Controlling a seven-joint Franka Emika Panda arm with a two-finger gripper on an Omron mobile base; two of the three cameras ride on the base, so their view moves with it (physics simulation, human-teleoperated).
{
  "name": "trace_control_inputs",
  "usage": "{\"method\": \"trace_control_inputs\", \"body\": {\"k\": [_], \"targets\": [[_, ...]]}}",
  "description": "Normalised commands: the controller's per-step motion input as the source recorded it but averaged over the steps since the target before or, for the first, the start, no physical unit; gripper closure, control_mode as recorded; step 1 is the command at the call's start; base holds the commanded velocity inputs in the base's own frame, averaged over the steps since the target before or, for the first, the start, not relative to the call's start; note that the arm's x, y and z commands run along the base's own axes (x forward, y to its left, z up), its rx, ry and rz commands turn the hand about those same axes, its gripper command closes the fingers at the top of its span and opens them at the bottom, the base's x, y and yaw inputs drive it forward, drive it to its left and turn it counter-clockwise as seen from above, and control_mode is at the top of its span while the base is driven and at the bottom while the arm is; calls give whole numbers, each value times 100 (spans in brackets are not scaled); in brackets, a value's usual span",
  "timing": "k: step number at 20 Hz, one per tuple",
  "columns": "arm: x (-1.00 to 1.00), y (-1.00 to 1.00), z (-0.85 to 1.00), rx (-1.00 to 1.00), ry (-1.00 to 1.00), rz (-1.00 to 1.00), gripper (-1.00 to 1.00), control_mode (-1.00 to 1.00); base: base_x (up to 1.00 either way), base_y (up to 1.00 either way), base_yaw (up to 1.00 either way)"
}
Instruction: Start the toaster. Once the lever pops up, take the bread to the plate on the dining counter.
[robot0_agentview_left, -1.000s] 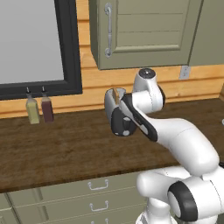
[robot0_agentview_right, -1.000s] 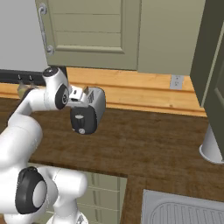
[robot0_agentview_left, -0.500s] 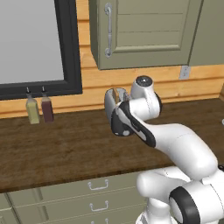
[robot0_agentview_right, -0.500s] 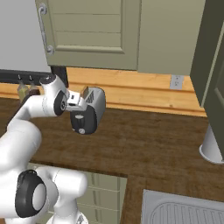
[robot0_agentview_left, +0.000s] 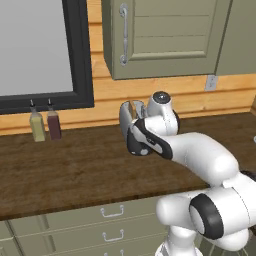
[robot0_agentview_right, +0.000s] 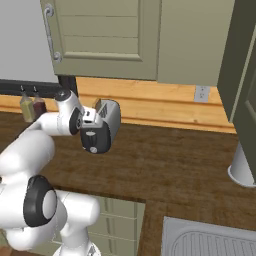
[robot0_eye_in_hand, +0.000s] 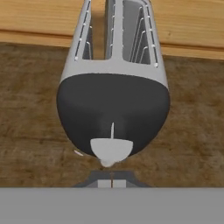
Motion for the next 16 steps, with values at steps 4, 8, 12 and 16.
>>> {"method": "trace_control_inputs", "body": {"k": [4, 8, 12, 16], "targets": [[27, 0, -28, 0, 0, 2, 100, -100, 0, 0, 0], [24, 0, -31, 0, 0, 1, 100, -100, 0, 0, 0], [4, 0, -28, 0, 0, 0, 100, -100, 0, 0, 0], [7, 0, -29, 0, 0, 0, 100, -100, 0, 0, 0]]}}
